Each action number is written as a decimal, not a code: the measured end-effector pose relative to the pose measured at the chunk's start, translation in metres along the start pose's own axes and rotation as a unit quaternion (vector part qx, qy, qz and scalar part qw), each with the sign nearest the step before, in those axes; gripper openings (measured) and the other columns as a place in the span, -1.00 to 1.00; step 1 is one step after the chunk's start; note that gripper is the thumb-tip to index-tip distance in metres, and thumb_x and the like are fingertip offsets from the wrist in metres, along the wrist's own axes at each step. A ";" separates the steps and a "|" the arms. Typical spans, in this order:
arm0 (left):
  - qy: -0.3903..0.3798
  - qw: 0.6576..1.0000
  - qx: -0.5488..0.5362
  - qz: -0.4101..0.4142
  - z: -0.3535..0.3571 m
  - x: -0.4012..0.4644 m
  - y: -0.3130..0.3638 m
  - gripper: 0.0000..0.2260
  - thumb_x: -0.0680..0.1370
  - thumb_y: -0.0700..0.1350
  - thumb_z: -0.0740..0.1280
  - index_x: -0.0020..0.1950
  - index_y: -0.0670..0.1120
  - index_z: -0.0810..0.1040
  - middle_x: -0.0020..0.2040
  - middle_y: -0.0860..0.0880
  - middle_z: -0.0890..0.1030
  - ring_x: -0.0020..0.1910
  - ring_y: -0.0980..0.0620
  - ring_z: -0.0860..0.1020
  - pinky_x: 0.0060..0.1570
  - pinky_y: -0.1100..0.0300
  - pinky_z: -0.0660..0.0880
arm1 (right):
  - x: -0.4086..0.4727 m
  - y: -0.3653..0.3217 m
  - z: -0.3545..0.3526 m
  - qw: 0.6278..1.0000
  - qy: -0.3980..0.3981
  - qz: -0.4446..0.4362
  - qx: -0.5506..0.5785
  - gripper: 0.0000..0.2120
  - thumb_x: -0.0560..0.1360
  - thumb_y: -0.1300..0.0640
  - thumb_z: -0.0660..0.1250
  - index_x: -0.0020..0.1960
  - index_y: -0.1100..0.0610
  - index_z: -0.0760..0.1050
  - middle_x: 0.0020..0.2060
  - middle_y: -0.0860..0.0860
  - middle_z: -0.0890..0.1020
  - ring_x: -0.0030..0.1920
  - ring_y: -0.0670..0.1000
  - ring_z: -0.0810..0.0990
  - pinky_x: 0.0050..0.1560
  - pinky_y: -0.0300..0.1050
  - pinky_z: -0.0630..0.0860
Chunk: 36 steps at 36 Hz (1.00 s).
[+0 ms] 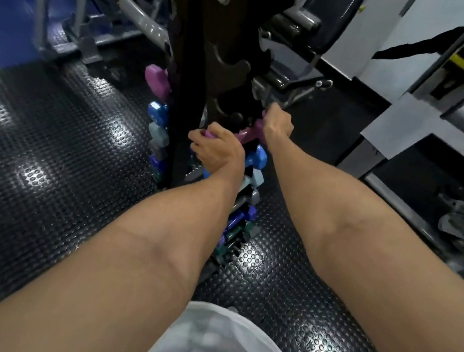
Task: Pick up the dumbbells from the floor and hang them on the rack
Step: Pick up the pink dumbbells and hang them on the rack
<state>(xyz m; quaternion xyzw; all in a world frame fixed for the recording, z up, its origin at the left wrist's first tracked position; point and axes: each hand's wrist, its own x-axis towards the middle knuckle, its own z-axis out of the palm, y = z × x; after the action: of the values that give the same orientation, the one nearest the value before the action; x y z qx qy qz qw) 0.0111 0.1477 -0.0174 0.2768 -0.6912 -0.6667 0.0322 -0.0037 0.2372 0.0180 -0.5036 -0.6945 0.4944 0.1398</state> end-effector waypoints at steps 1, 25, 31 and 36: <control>0.011 1.000 -0.003 -0.004 0.001 0.000 0.000 -0.79 0.58 -0.04 0.16 0.12 -0.14 0.41 0.12 -0.21 0.52 0.07 -0.25 0.51 -0.07 0.01 0.35 | 0.004 0.003 0.001 1.000 -0.010 -0.009 -0.009 -0.62 0.61 0.05 0.07 -0.35 0.03 0.42 0.14 0.15 0.63 -0.05 0.11 0.45 -0.04 -0.08 0.28; -0.115 0.991 0.066 0.032 -0.022 0.013 -0.019 -0.65 0.62 0.13 0.19 0.20 -0.11 0.48 0.19 -0.12 0.52 0.06 -0.07 0.50 -0.03 0.13 0.32 | 0.016 0.025 0.016 0.997 0.002 0.011 0.071 -0.54 0.55 -0.20 0.18 0.29 0.09 0.33 0.22 0.19 0.54 0.10 0.17 0.55 0.08 0.00 0.47; -0.222 0.968 0.105 0.058 -0.053 0.029 -0.034 -0.53 0.58 0.35 0.09 0.21 0.02 0.48 0.02 0.06 0.51 -0.02 0.05 0.46 0.00 0.16 0.30 | -0.010 0.054 0.022 0.991 0.012 0.013 0.131 -0.35 0.50 -0.44 0.10 0.28 0.07 0.37 0.21 0.16 0.56 0.15 0.19 0.54 0.07 0.02 0.37; -0.264 0.948 0.165 0.063 -0.074 0.051 -0.040 -0.57 0.60 0.33 0.06 0.02 0.01 0.47 -0.12 0.08 0.47 -0.09 0.05 0.42 -0.02 0.15 0.27 | -0.040 0.084 0.037 0.990 0.072 0.016 0.121 -0.38 0.57 -0.36 0.06 0.39 0.07 0.37 0.29 0.17 0.52 0.32 0.23 0.46 0.31 0.10 0.34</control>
<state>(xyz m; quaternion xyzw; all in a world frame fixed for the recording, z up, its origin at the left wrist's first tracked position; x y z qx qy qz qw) 0.0124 0.0611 -0.0638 0.0483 -0.7912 -0.5895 -0.1555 0.0361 0.1835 -0.0570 -0.5281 -0.6098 0.5395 0.2412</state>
